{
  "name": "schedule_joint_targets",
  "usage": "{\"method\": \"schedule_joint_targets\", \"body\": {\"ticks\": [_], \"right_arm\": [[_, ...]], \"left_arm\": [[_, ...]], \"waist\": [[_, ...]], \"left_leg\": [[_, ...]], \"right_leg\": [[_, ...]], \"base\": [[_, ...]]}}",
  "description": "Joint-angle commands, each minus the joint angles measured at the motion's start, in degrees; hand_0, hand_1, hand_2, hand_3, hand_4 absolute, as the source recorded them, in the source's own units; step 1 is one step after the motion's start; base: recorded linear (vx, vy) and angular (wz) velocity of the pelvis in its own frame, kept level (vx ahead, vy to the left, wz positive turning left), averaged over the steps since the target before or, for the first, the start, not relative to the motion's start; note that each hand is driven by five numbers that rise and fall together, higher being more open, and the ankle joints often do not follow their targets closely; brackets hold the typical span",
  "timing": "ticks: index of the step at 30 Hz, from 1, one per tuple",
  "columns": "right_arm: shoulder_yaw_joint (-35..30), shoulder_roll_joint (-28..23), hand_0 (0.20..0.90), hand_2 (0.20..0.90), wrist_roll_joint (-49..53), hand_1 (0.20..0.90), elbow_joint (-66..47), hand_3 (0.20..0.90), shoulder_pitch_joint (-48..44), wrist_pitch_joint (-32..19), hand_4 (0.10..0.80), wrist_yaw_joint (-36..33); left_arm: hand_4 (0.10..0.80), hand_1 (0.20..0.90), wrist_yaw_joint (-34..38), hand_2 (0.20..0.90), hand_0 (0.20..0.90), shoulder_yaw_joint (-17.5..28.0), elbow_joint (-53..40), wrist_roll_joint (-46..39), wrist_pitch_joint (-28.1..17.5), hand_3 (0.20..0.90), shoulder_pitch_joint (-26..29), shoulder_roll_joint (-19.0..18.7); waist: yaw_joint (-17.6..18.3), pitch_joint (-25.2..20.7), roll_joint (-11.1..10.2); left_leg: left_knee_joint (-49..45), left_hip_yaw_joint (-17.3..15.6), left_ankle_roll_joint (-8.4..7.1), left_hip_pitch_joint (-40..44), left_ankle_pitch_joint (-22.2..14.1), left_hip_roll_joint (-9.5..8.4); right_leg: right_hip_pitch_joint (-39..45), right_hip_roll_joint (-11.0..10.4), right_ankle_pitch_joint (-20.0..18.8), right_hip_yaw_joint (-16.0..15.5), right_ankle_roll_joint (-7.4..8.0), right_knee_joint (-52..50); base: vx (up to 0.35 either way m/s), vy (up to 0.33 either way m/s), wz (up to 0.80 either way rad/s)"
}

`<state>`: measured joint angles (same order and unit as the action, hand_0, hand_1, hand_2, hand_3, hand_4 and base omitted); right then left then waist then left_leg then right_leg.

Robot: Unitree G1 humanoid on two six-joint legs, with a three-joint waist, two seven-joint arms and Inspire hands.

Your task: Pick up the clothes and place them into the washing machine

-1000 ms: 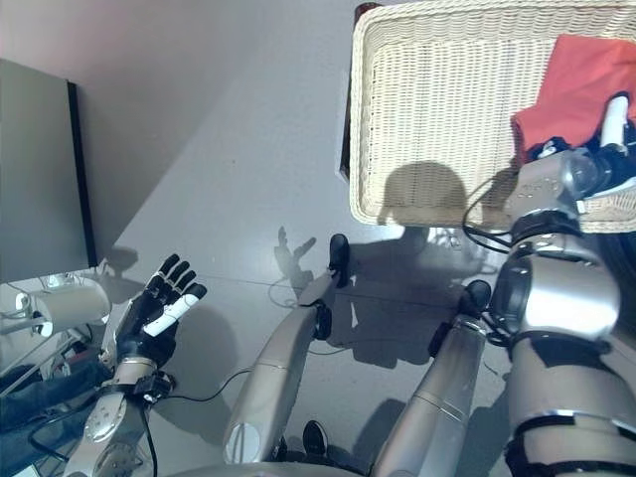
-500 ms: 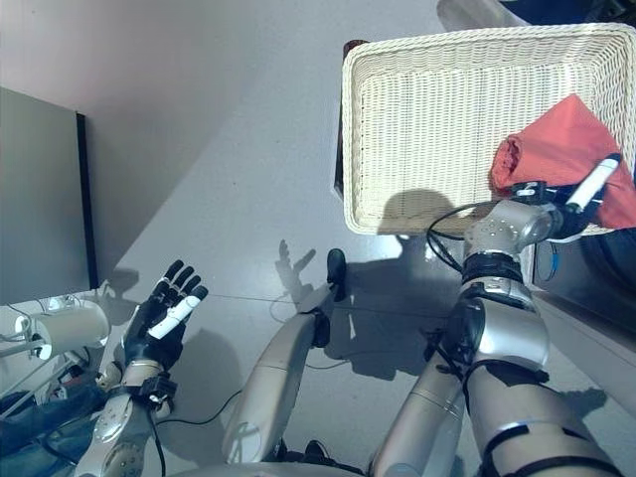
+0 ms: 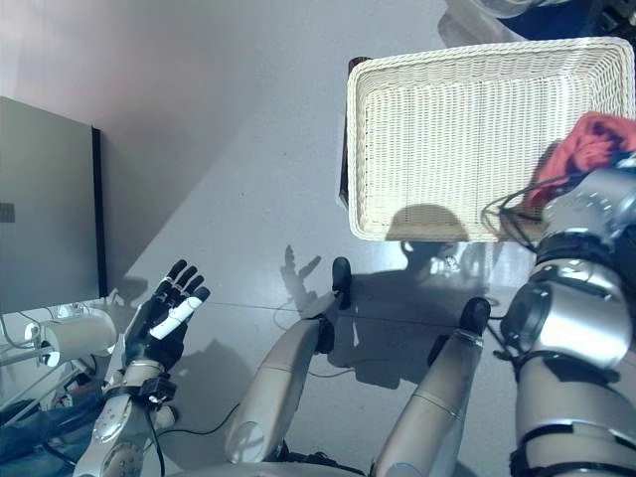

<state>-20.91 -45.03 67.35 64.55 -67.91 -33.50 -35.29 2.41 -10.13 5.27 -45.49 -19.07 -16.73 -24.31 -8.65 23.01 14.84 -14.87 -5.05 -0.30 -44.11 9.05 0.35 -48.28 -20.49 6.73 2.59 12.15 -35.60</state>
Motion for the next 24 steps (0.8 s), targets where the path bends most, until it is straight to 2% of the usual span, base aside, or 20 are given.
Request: {"method": "schedule_joint_targets", "body": {"ticks": [1,8,12,17,18,19,24], "right_arm": [[7.05,-7.7,0.2,0.2,-4.62,0.2,-3.11,0.2,-1.59,-4.85,0.3,-0.59],[5.52,-12.06,0.2,0.2,-7.75,0.2,-1.5,0.2,-2.5,-6.61,0.3,-7.83],[3.68,-11.95,0.2,0.2,-9.32,0.2,-1.46,0.2,-0.72,-7.52,0.3,-11.14],[3.22,-12.3,0.2,0.2,-10.25,0.2,2.28,0.2,1.0,-4.42,0.3,-11.78],[3.45,-11.73,0.348,0.348,-10.44,0.348,2.37,0.348,1.38,-3.99,0.406,-11.31],[4.22,-10.58,0.9,0.9,-11.76,0.9,1.65,0.9,1.57,-3.38,0.8,-11.36],[7.3,-8.64,0.9,0.9,-16.9,0.9,0.02,0.9,2.76,0.75,0.8,-9.47]], "left_arm": [[0.8,0.9,0.23,0.9,0.9,2.34,0.86,-0.07,-3.51,0.9,-2.83,-0.93],[0.8,0.9,1.08,0.9,0.9,3.76,0.25,0.42,-3.82,0.9,-3.84,-1.17],[0.8,0.9,1.56,0.9,0.9,4.2,0.0,0.55,-3.88,0.9,-4.29,-0.99],[0.8,0.9,1.34,0.9,0.9,4.13,0.52,0.85,-3.88,0.9,-4.42,-1.54],[0.8,0.9,1.41,0.9,0.9,4.32,0.5,0.85,-4.01,0.9,-4.44,-1.57],[0.8,0.9,1.56,0.9,0.9,4.47,0.33,0.93,-4.25,0.9,-4.54,-1.6],[0.8,0.9,1.37,0.9,0.9,4.51,0.44,1.31,-4.92,0.9,-4.33,-1.48]], "waist": [[0.18,-6.6,-0.89],[0.19,-7.35,-0.29],[0.42,-7.46,-0.16],[0.2,-8.0,-0.25],[0.18,-7.98,-0.24],[0.14,-7.9,-0.24],[0.4,-7.11,-0.39]], "left_leg": [[0.39,1.24,-5.63,-0.77,-2.91,2.78],[0.99,1.6,-5.63,-0.92,-2.71,2.5],[0.94,1.51,-5.59,-1.28,-2.69,2.41],[0.58,1.26,-5.31,-1.75,-3.0,2.52],[0.53,1.12,-5.24,-1.84,-3.08,2.58],[0.47,0.98,-5.17,-1.86,-3.12,2.66],[-0.08,0.52,-5.08,-2.06,-3.24,2.85]], "right_leg": [[-1.78,0.92,-4.73,-0.76,-1.51,5.69],[-2.17,0.81,-4.78,-0.92,-1.5,5.76],[-2.4,0.9,-4.86,-0.93,-1.57,5.82],[-3.11,0.97,-5.09,-0.72,-1.76,5.67],[-3.21,0.99,-5.22,-0.64,-1.74,5.75],[-3.33,0.99,-5.33,-0.52,-1.77,5.78],[-3.59,1.07,-5.63,-0.2,-1.83,5.69]], "base": [[0.0,0.0,0.0],[0.0,0.002,0.01],[0.0,0.007,0.02],[-0.005,0.003,0.02],[0.0,0.0,0.0],[0.0,0.0,0.0],[-0.023,0.0,-0.04]]}}
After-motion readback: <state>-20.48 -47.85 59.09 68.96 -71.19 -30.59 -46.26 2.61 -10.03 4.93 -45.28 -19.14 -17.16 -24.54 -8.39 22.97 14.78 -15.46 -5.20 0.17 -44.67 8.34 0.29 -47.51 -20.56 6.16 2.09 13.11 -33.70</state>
